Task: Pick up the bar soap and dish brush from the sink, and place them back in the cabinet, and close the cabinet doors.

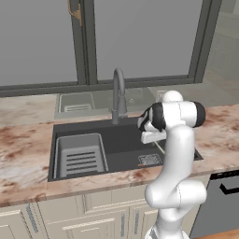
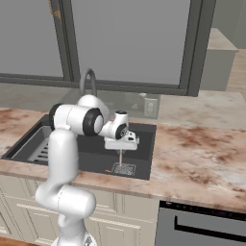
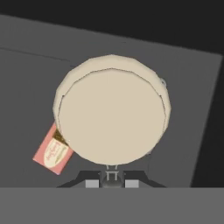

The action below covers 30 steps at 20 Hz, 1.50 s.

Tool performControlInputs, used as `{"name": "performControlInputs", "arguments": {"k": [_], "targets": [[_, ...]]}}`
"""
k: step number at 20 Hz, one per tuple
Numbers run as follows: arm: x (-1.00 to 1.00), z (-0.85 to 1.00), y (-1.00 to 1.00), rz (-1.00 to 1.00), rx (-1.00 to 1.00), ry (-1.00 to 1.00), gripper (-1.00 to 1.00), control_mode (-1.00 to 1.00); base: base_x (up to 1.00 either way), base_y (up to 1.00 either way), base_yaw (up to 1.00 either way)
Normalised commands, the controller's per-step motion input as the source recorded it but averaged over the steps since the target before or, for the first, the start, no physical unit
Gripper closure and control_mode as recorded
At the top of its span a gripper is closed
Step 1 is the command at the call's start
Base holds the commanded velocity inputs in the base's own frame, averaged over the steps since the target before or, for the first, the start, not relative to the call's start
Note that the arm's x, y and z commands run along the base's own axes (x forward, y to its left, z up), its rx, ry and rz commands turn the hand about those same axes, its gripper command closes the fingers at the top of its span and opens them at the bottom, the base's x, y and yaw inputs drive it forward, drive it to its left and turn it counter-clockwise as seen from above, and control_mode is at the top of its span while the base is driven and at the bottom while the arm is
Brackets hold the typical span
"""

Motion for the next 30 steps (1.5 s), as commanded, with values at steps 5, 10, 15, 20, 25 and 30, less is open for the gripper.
{"name": "performControlInputs", "arguments": {"k": [5,10,15,20,25,30], "targets": [[-0.34,0.29,0.00,-0.08,0.00,0.00,1.00,-1.00,0.00,0.00,0.00],[-0.38,0.41,0.00,-0.08,0.00,0.00,1.00,-1.00,0.00,0.00,0.00],[-0.25,0.47,0.00,-0.08,0.00,-0.01,1.00,-1.00,0.00,0.00,0.00],[-0.07,0.55,0.00,-0.06,0.00,-0.02,1.00,-1.00,0.00,0.00,0.00],[-0.19,0.57,0.00,-0.03,0.00,0.00,1.00,-1.00,0.00,0.00,0.00],[-0.25,0.38,0.00,-0.01,-0.01,0.00,1.00,-1.00,0.00,0.00,0.00]]}}
